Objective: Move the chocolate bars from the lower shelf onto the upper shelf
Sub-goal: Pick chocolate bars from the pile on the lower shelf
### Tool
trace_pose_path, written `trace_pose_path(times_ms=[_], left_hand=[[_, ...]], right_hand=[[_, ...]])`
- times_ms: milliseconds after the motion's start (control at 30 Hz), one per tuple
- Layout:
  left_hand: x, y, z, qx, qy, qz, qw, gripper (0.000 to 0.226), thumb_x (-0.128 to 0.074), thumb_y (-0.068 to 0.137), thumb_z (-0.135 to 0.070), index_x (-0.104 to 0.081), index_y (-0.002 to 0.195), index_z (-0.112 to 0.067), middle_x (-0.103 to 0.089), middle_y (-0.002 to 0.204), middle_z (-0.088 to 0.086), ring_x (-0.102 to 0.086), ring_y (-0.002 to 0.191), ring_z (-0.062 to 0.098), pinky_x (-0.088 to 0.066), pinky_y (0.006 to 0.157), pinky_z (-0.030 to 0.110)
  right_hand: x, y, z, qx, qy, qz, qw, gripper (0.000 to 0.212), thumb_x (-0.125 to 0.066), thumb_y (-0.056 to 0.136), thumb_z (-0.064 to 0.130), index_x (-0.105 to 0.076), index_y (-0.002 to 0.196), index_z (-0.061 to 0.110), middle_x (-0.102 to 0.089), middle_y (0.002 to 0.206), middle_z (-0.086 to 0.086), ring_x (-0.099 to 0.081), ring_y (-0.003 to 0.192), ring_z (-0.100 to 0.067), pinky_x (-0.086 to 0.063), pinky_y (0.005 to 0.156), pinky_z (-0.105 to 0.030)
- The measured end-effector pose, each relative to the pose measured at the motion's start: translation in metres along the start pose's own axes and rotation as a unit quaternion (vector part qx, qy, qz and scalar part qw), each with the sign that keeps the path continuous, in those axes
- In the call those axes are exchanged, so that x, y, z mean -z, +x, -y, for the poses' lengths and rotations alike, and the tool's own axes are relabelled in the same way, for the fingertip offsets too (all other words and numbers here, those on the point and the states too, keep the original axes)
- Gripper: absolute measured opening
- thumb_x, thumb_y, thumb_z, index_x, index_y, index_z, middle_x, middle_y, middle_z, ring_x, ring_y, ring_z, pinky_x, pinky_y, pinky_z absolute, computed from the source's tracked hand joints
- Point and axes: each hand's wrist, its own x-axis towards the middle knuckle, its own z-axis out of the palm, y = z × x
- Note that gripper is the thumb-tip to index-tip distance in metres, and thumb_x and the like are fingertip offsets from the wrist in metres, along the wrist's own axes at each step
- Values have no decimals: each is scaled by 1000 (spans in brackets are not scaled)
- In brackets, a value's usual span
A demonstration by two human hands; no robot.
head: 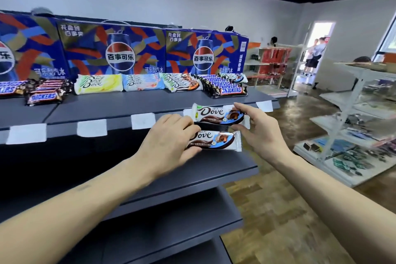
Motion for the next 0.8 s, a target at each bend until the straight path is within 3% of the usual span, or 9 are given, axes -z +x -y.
trace_pose_path(times_ms=[100,167,267,367,433,533,800], left_hand=[[-14,32,-5,1,4,1,1000,41,-60,82,-51,-62,108,-19,-59,99,-3,-55,89,23,-46,83,38],[-25,55,-10,3,7,2,1000,42,-64,81,-50,-63,109,-19,-59,100,-2,-55,89,23,-46,84,38],[-43,88,-21,20,18,4,1000,43,-64,81,-50,-63,110,-19,-59,100,-2,-54,90,22,-45,83,38],[-61,119,-35,46,31,1,998,44,-63,81,-52,-63,110,-19,-58,99,-3,-54,89,22,-45,82,36],[-71,140,-48,61,36,0,998,43,-64,80,-52,-63,109,-20,-59,99,-4,-54,89,21,-44,81,35],[-85,169,-66,79,48,1,996,43,-66,80,-52,-63,109,-21,-59,100,-5,-54,91,20,-42,83,34],[-112,231,-95,115,74,8,991,43,-64,80,-53,-63,108,-20,-58,98,-4,-53,90,21,-39,80,33]], right_hand=[[5,22,-29,6,8,-7,1000,56,-77,83,13,-57,135,19,-64,123,8,-45,81,19,-29,81,1],[10,36,-52,-1,12,-4,1000,56,-76,83,13,-57,135,20,-62,122,9,-47,87,8,-26,83,4],[19,58,-91,12,30,-15,999,56,-79,80,15,-60,132,21,-63,123,9,-53,105,-2,-34,91,-7],[29,79,-134,46,51,-18,997,55,-78,80,11,-60,131,21,-60,119,17,-49,102,7,-32,89,-2],[38,91,-161,50,59,-6,997,55,-77,81,9,-60,131,24,-58,120,20,-51,107,3,-34,91,-7],[48,108,-196,60,56,8,997,55,-75,81,7,-60,132,24,-61,123,14,-52,112,-1,-35,93,-13],[55,146,-260,84,79,30,993,54,-67,82,0,-60,131,23,-64,126,6,-54,119,-9,-29,94,-1]])
